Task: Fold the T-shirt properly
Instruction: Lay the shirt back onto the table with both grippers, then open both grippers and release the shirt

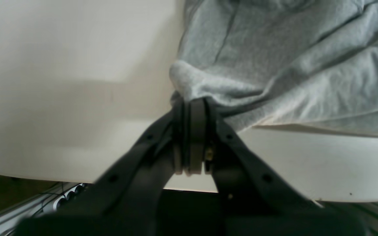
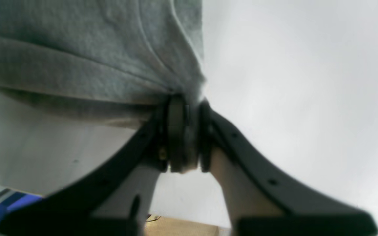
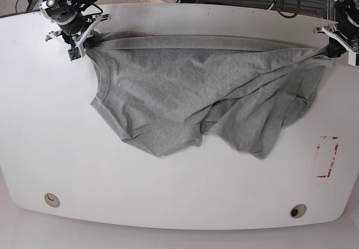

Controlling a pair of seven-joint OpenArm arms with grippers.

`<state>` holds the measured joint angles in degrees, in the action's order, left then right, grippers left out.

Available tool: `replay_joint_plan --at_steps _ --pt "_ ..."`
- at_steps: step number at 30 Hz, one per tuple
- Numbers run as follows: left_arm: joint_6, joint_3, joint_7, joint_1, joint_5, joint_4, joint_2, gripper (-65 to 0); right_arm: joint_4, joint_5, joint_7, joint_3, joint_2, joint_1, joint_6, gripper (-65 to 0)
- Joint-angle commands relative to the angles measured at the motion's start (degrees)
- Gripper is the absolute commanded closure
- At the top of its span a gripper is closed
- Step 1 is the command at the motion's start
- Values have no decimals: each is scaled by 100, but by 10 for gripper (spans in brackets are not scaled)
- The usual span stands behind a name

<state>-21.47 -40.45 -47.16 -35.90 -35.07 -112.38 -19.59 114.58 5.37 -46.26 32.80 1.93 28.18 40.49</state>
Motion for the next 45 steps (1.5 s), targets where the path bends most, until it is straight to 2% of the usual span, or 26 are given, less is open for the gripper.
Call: replay_joint_plan --at_steps 1,5,7,10,11,14,16,29,34,39,42,45 --pt "-2 -39 96 -45 144 -72 -93 0 89 57 94 21 48 43 -49 -117" --pt "-187 -39 78 -45 417 -72 -84 0 89 39 94 21 40 43 -49 -103" --pt "-301 -48 -18 -45 522 -72 -84 -46 89 39 85 21 40 43 -49 -108" --pt "-406 -83 -203 -10 628 -72 -84 -160 89 39 85 21 40 43 -49 -166" --pt "-424 -83 -247 -10 663 -72 -84 -229 89 39 85 21 40 52 -49 -212" --pt "-424 -92 -247 -10 681 -72 -76 -372 89 39 85 21 40 52 -49 -315" --pt "-415 -92 -247 -10 681 -72 -76 -428 89 39 85 21 40 61 -49 -360" --pt "-415 -206 -247 25 645 -116 -67 -440 -8 74 85 21 31 17 -49 -369" --pt "-442 -698 -273 412 645 -125 232 -440 -166 74 103 21 31 8 -49 -338" --pt "-925 -1041 -282 790 645 -134 320 -440 -61 83 77 21 31 43 -49 -322" --pt "-1101 -1129 -414 1027 654 -125 320 -440 133 83 77 21 22 87 -49 -346" --pt "-1127 -1208 -607 1274 654 -125 320 -440 177 83 121 13 -31 157 -49 -392"
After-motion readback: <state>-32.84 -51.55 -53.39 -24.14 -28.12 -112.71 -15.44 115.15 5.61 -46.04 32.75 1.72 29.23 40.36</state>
